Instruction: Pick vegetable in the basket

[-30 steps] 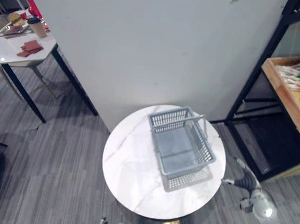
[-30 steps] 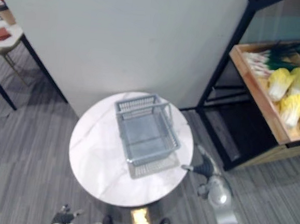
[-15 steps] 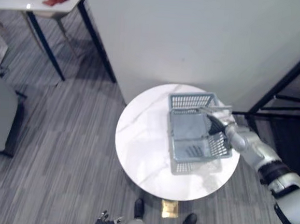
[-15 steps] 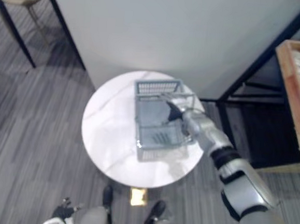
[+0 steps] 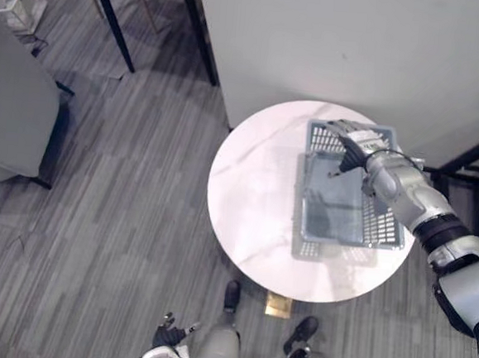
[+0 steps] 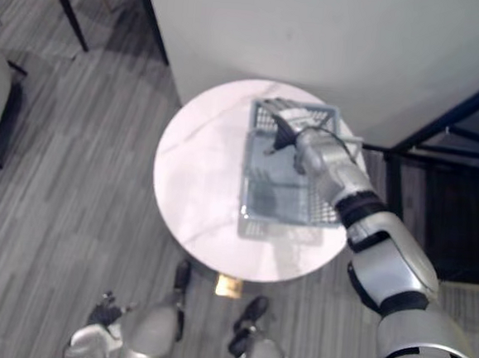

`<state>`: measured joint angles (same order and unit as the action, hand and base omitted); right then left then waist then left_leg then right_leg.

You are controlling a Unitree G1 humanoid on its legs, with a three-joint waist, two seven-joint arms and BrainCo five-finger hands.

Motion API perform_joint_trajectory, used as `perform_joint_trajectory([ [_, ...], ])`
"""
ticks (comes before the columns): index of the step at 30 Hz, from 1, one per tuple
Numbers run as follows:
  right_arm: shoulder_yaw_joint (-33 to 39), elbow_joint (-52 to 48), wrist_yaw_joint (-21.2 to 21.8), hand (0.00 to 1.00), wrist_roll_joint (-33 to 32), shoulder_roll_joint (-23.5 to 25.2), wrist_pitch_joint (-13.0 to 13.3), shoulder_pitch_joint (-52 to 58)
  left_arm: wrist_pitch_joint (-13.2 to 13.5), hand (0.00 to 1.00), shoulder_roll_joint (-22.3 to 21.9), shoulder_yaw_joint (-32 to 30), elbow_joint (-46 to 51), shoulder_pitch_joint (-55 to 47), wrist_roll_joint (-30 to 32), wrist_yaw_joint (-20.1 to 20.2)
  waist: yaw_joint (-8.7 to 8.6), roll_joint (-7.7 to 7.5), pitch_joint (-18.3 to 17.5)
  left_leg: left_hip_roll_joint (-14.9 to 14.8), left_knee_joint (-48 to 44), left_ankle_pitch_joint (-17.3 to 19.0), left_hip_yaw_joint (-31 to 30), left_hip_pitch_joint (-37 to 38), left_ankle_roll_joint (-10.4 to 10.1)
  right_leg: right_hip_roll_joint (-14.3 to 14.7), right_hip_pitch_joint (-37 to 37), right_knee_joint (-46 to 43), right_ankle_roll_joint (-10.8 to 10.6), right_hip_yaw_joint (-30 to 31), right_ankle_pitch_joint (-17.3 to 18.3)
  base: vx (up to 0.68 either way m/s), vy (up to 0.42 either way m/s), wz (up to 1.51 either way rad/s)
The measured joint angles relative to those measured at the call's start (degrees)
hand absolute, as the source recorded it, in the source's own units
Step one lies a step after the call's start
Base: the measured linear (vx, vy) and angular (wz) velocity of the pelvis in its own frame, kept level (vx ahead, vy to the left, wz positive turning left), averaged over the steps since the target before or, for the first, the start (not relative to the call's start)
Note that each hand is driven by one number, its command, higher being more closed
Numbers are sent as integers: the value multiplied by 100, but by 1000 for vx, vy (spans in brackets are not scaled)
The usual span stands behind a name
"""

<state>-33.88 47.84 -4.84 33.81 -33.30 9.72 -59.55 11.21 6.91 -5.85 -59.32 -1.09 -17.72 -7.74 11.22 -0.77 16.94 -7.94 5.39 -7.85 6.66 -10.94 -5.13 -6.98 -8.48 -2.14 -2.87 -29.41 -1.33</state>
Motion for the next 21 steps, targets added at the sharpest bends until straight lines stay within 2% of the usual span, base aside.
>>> perform_joint_trajectory([
  [9,235,721,-119,0,147,-69,-99,-119,5,0,39,284,3,88,3,-27,25,5,188,48,3,-87,-163,-215,31,-83,-143,-52,-2,-82,0,-19,6,9],
  [12,607,966,-221,0,224,-83,-140,-119,37,0,70,404,14,107,-5,-40,10,38,279,58,3,-112,-165,-274,38,-107,-224,-100,-2,-73,0,0,0,0],
  [19,884,1147,-250,0,225,-289,-195,-83,74,0,122,670,95,147,-6,-63,-22,149,431,83,5,-133,-170,-294,33,-108,-248,-94,-2,-76,-1,0,0,0],
  [20,951,1147,-353,100,227,-295,-198,-71,75,0,115,700,121,147,-6,-63,-30,185,459,89,5,-134,-166,-294,31,-107,-253,-94,-2,-73,-2,-1,-22,-4],
  [21,990,1133,-423,100,227,-295,-194,-71,76,0,107,746,126,147,-5,-64,-32,205,470,97,5,-134,-146,-294,31,-105,-272,-94,-4,-49,-4,0,-20,-7],
])
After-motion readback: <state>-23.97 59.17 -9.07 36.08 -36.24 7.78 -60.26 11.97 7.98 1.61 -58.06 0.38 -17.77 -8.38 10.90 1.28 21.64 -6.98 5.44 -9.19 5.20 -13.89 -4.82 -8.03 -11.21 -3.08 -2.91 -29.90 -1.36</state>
